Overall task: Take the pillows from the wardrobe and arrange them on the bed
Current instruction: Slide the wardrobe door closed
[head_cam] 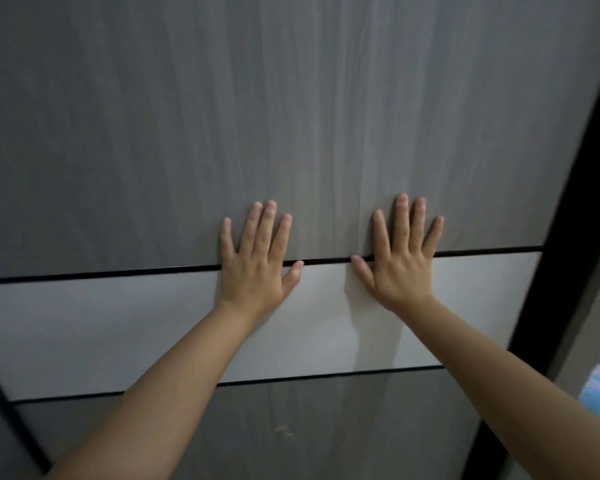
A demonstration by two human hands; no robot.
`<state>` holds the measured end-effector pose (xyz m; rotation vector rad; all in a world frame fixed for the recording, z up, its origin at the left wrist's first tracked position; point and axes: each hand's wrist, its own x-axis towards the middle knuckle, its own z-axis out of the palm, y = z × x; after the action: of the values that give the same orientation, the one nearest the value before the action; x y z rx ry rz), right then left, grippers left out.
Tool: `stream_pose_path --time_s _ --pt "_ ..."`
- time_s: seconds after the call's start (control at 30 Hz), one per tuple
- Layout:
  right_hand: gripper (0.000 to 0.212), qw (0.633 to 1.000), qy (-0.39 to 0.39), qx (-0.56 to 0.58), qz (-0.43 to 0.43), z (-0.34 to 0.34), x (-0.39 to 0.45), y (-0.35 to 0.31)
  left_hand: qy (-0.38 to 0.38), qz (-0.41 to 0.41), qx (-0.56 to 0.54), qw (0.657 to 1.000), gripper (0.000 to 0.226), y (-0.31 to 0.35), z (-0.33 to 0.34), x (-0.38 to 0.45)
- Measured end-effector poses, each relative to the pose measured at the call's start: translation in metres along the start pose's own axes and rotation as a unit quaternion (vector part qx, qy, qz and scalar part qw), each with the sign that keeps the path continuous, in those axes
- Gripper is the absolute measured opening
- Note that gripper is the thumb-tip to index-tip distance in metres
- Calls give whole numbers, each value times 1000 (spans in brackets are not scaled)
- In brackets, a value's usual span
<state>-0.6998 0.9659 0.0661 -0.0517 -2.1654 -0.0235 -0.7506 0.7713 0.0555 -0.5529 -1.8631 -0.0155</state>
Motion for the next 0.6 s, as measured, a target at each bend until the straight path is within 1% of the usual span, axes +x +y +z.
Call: stream_pose_path --time_s 0.07,0.13,0.2,0.27,0.37,0.47,0.6 --pt "63 1000 -14 11 17 2 0 18 13 1 10 1000 64 16 9 7" --pt "64 999 -8 13 33 4 -1 35 21 2 20 1000 64 31 11 13" --pt "64 999 -4 9 44 3 -2 49 12 7 22 1000 63 48 9 20" --pt "63 999 11 0 36 2 -3 60 4 10 27 1000 63 58 7 27" --pt "62 999 38 -15 6 6 -4 61 4 7 37 999 63 55 8 26" --pt "62 998 43 -35 -8 6 -4 56 23 11 49 998 63 47 7 22" --pt "63 995 62 -74 -6 7 -8 58 24 27 55 998 61 48 3 21"
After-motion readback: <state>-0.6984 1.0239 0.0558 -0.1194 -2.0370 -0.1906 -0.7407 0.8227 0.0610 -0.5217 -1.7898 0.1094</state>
